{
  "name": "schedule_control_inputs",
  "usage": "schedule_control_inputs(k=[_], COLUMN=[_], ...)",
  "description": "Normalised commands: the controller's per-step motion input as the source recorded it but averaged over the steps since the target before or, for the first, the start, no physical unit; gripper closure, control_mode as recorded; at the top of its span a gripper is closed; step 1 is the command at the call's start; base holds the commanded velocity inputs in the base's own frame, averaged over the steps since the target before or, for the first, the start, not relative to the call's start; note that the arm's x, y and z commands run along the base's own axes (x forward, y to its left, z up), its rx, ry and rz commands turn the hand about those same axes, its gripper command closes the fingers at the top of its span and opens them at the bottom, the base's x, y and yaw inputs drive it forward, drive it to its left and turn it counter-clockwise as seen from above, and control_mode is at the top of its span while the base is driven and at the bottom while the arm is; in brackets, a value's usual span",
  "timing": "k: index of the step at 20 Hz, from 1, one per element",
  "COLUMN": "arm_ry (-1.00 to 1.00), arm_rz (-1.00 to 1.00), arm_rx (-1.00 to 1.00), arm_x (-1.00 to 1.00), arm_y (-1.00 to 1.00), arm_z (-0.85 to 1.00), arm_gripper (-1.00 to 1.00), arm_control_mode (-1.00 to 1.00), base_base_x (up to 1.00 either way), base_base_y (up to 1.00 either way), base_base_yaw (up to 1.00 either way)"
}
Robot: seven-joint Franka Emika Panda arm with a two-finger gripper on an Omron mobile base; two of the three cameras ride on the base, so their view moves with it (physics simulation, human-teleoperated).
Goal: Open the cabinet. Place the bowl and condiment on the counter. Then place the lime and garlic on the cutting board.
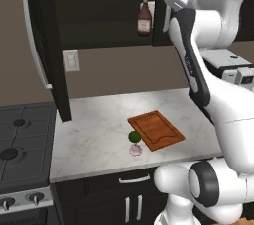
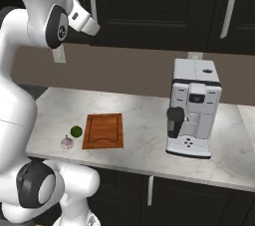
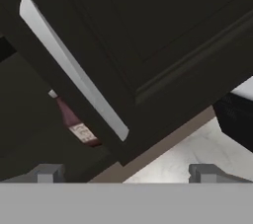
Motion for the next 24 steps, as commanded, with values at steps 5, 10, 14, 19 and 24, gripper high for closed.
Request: schedule_control_inputs(k=[5, 10, 14, 19, 24], arm_ry=[0.09, 0.07, 0.05, 0.00, -0.05], arm_rz=[0.03, 0.02, 0.05, 0.05, 0.04], arm_rx=[0.00, 0.01, 0.01, 0.00, 0.00], arm_x=[0.12, 0.01, 0.05, 0.27, 0.32], arm_y=[-0.06, -0.06, -0.04, 0.00, 0.00], arm_z=[0.02, 0.02, 0.00, 0.00, -0.01], arm_gripper=[-1.00, -1.00, -1.00, -1.00, -1.00], arm_control_mode=[-1.00, -1.00, -1.00, -1.00, -1.00], base_base_x=[0.00, 0.00, 0.00, 0.00, 0.00], base_base_y=[0.00, 0.00, 0.00, 0.00, 0.00], base_base_yaw=[0.00, 0.00, 0.00, 0.00, 0.00])
